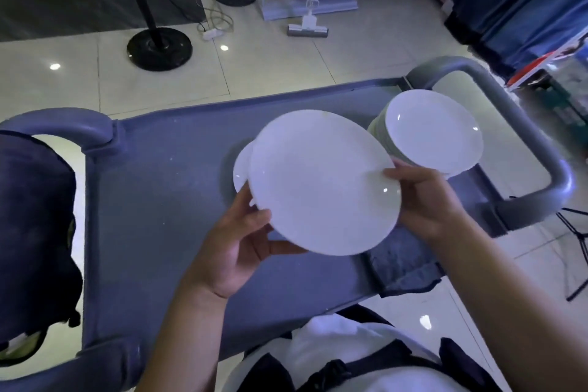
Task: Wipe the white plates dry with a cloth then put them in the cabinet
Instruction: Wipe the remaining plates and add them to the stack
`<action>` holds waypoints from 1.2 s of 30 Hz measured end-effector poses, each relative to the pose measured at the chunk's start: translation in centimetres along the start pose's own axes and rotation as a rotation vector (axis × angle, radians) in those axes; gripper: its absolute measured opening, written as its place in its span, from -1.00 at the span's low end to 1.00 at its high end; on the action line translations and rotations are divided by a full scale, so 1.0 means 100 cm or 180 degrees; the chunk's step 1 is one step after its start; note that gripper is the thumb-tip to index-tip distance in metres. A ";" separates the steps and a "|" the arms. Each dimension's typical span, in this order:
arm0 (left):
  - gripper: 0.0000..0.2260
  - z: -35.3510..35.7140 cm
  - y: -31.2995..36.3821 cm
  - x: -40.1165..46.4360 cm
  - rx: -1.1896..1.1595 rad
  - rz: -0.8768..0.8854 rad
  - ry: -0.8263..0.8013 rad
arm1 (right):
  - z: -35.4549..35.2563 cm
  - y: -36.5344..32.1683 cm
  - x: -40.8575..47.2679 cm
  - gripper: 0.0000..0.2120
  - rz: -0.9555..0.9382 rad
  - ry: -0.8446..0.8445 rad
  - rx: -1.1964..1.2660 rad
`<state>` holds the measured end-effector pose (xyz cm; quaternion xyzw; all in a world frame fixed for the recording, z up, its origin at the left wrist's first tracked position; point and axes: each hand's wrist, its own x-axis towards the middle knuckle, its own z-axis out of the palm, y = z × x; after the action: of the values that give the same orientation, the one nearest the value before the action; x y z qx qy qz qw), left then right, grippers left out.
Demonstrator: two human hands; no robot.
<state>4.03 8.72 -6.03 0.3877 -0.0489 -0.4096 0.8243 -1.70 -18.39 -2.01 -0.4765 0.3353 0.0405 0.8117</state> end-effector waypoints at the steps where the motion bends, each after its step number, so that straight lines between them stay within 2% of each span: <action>1: -0.40 0.007 -0.002 0.000 -0.0015 0.0103 0.0180 | 0.001 0.004 0.004 -0.56 0.0037 -0.0006 0.0073; 3: -0.50 0.018 -0.006 -0.002 -0.0023 0.0273 0.0539 | 0.001 0.008 0.009 -0.62 0.0144 -0.0164 0.0132; 5: -0.51 0.024 -0.008 -0.005 0.0015 0.0332 0.0863 | -0.001 0.006 0.012 -0.74 0.0282 -0.0382 0.0005; 7: -0.51 0.027 -0.010 -0.010 0.0100 0.0397 0.1143 | -0.009 0.004 0.014 -0.80 0.0313 -0.0338 -0.0374; 9: -0.47 0.031 -0.013 -0.013 0.0215 0.0486 0.1287 | -0.034 0.009 0.019 -0.79 0.0021 -0.0031 -0.1491; 11: -0.45 0.034 -0.015 -0.016 0.0300 0.0529 0.1411 | -0.070 0.021 0.023 -0.74 -0.0391 0.0183 -0.3235; 14: -0.44 0.037 -0.021 -0.019 0.0435 0.0485 0.1631 | -0.116 0.044 0.024 -0.60 -0.0352 -0.0299 -0.5102; 17: -0.46 0.042 -0.028 -0.022 0.0570 0.0402 0.1787 | -0.134 0.069 0.025 -0.46 -0.0510 -0.0738 -0.6091; 21: -0.46 0.052 -0.040 -0.023 0.0776 0.0299 0.1991 | -0.127 0.068 0.037 -0.62 -0.0663 -0.0791 -0.6704; 26: -0.50 0.067 -0.050 -0.019 0.0856 0.0179 0.2160 | -0.106 0.045 0.058 -0.77 -0.0227 -0.1509 -0.6784; 31: -0.48 0.079 -0.056 -0.019 0.0926 0.0195 0.2216 | -0.091 0.026 0.069 -0.63 0.0708 -0.2171 -0.6816; 34: -0.47 0.086 -0.058 -0.022 0.0975 0.0179 0.2263 | -0.093 0.021 0.069 -0.58 0.0771 -0.2370 -0.6543; 36: -0.44 0.091 -0.059 -0.024 0.1074 0.0258 0.2301 | -0.099 0.009 0.065 -0.59 0.0567 -0.2303 -0.6172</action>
<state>-4.94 2.81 -3.18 0.6345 0.1625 -0.2002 0.7286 -2.04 -27.53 -9.62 -0.8578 -0.0709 0.4933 0.1262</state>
